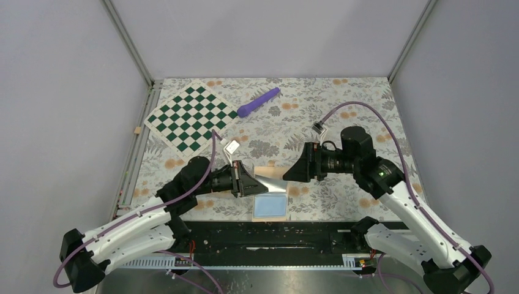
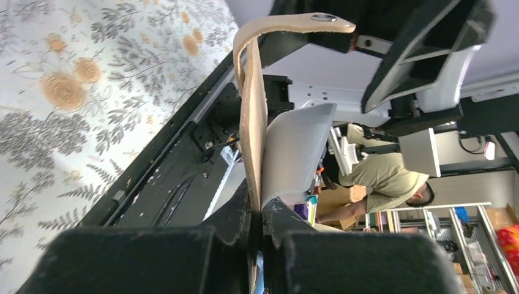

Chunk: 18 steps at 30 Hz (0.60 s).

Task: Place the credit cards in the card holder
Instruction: Open the card holder.

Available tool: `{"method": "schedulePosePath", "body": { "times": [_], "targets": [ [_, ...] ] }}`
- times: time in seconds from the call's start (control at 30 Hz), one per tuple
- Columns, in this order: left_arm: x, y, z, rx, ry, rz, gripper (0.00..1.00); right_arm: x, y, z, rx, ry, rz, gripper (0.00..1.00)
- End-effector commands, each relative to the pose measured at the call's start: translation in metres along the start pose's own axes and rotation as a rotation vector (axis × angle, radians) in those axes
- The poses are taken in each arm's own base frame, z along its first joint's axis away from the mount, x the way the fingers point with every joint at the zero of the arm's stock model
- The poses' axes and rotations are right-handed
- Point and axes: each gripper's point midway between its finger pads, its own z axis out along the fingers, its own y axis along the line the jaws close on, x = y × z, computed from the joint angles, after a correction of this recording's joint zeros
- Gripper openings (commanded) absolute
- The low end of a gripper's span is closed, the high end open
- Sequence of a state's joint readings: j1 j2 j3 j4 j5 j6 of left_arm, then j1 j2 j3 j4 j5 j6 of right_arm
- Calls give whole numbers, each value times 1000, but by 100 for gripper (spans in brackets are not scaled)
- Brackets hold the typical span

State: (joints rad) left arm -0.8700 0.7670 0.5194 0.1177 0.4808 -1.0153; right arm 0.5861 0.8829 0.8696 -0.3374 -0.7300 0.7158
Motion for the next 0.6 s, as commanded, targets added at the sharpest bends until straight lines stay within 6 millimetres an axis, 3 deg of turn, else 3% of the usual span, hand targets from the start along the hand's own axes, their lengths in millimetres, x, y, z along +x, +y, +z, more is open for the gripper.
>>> {"method": "schedulePosePath", "body": {
  "times": [0.0,0.13,0.57],
  "targets": [
    [-7,2,-8,-107,9,13,0,2,-23,-29,220,10,-185,90],
    [1,-7,-5,-76,88,1,0,9,-16,-31,182,76,-247,93],
    [8,-35,3,21,240,26,0,39,-5,-9,72,270,-308,97]
  ]
}}
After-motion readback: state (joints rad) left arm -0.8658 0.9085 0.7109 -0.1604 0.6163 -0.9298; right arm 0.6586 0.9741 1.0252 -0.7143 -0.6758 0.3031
